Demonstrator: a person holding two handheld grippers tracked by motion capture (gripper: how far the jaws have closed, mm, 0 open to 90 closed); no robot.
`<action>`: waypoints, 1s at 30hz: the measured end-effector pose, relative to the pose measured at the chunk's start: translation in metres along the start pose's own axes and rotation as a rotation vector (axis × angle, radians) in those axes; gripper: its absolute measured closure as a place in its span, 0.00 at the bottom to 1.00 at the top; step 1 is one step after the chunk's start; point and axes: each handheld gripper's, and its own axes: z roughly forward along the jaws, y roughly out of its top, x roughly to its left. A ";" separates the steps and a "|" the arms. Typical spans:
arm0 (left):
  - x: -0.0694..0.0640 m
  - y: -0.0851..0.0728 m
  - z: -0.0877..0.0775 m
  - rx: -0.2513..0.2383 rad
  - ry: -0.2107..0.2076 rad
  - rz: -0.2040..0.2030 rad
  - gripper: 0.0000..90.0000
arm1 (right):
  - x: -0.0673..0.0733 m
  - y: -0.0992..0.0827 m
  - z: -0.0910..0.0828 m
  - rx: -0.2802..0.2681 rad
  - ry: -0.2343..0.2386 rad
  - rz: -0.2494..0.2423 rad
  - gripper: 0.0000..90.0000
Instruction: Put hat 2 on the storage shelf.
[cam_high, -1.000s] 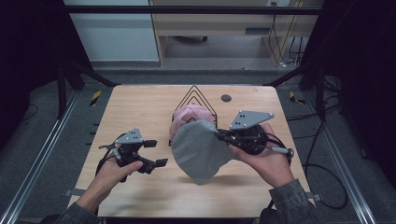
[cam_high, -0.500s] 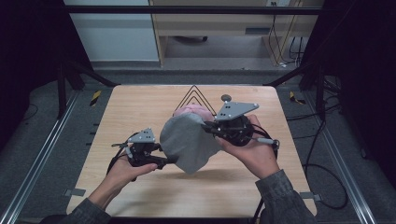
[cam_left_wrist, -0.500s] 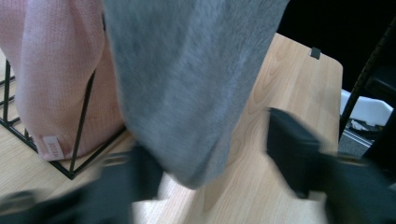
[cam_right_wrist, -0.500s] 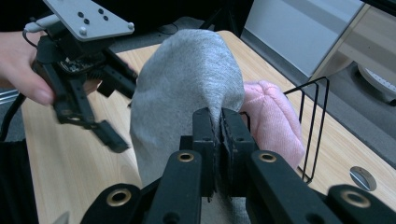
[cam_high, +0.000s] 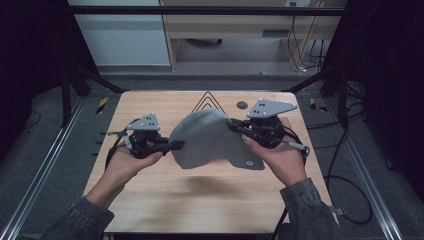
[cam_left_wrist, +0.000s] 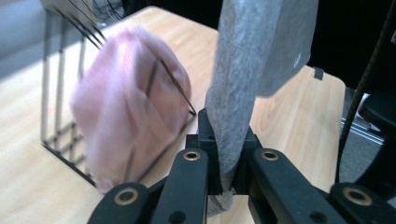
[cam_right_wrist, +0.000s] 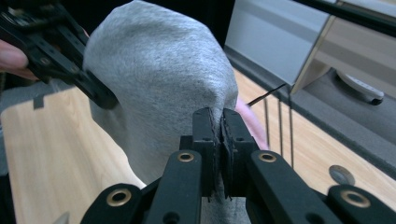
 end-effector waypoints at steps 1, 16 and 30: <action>0.001 0.008 -0.003 -0.004 0.006 0.009 0.96 | -0.002 0.002 -0.001 -0.009 -0.003 0.007 0.96; 0.015 0.071 -0.017 -0.034 0.066 0.068 0.96 | -0.031 0.027 -0.010 -0.139 -0.053 0.054 0.96; 0.018 0.086 -0.023 -0.078 0.095 0.087 0.96 | -0.035 0.035 -0.015 -0.142 -0.049 0.045 0.95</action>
